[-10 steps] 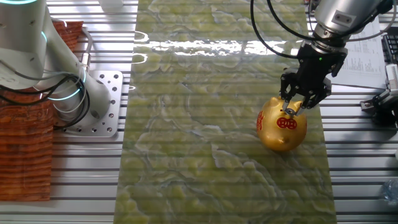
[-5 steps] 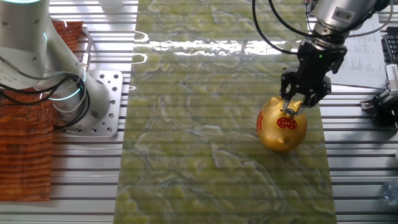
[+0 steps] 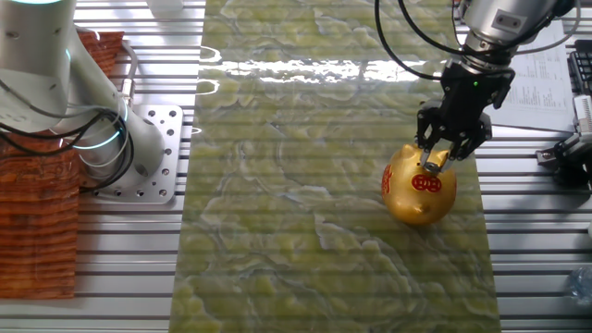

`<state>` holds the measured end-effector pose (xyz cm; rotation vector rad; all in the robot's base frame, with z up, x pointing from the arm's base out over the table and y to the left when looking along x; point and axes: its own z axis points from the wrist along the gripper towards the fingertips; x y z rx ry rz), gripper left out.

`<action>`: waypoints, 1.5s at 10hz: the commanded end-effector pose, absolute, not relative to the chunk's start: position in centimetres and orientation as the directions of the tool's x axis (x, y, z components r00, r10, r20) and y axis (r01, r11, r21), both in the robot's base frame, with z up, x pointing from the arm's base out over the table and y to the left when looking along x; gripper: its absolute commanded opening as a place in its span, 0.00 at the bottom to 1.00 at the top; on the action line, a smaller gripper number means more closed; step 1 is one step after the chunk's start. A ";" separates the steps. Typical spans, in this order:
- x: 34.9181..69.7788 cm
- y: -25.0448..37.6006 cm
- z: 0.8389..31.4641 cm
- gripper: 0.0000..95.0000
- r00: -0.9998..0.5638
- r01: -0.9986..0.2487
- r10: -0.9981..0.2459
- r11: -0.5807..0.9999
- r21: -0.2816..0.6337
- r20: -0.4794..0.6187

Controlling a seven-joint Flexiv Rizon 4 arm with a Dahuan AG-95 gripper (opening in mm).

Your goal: Drop coins into a piggy bank

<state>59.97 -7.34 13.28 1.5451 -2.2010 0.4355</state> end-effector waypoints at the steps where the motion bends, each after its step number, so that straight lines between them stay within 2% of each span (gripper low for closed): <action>1: 59.9 -7.4 13.2 0.00 -0.288 -0.945 -0.810 0.325 -0.016 0.511; 15: 59.7 -7.1 13.1 0.00 -0.199 -0.970 -0.756 0.243 -0.014 0.623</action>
